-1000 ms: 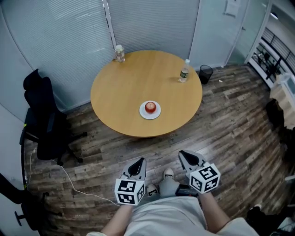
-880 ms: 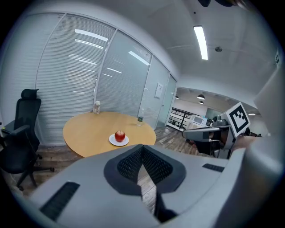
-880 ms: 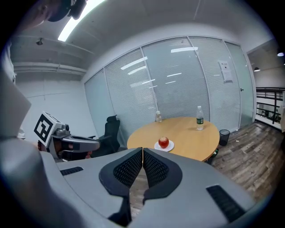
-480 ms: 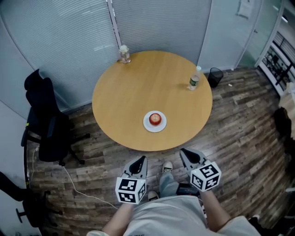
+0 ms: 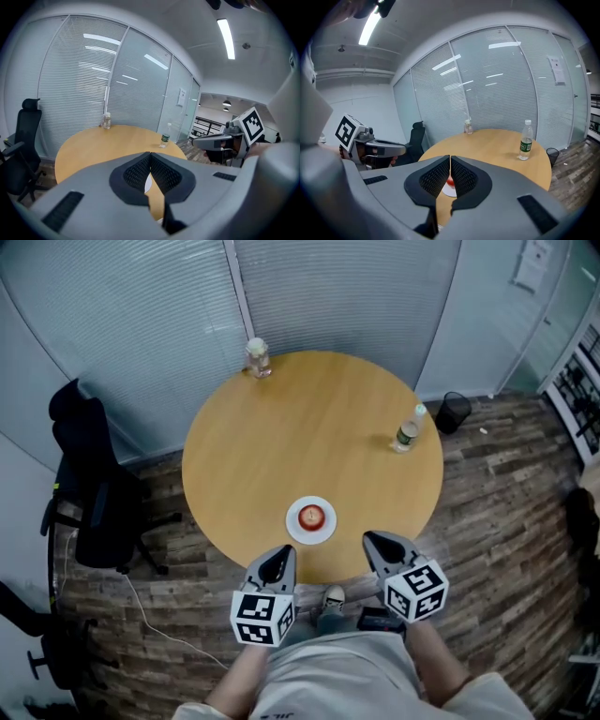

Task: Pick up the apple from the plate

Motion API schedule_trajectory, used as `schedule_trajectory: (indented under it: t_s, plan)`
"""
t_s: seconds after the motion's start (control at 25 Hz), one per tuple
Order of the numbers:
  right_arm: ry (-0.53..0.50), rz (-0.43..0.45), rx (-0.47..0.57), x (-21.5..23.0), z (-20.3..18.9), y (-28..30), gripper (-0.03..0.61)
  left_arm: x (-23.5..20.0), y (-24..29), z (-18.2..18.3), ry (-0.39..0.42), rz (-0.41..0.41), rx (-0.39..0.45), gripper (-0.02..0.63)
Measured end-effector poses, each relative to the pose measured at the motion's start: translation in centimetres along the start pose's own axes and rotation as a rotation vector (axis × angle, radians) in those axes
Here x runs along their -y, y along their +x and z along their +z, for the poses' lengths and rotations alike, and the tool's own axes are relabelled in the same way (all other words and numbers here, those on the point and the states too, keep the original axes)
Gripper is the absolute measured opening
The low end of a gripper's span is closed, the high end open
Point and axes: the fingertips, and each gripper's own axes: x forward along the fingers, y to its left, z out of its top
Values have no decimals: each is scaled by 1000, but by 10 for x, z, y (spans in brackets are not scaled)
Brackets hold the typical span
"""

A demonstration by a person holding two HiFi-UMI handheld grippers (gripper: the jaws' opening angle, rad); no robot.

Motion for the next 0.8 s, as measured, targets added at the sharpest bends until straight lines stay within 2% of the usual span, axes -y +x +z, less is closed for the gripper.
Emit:
schedule_trajectory:
  t_s: [0.28, 0.8]
  plan:
    - [17, 4, -40, 13, 2, 23, 31, -11, 25, 2, -32, -9, -21, 5]
    - [87, -68, -82, 21, -13, 39, 31, -31, 52, -2, 27, -76, -87, 3]
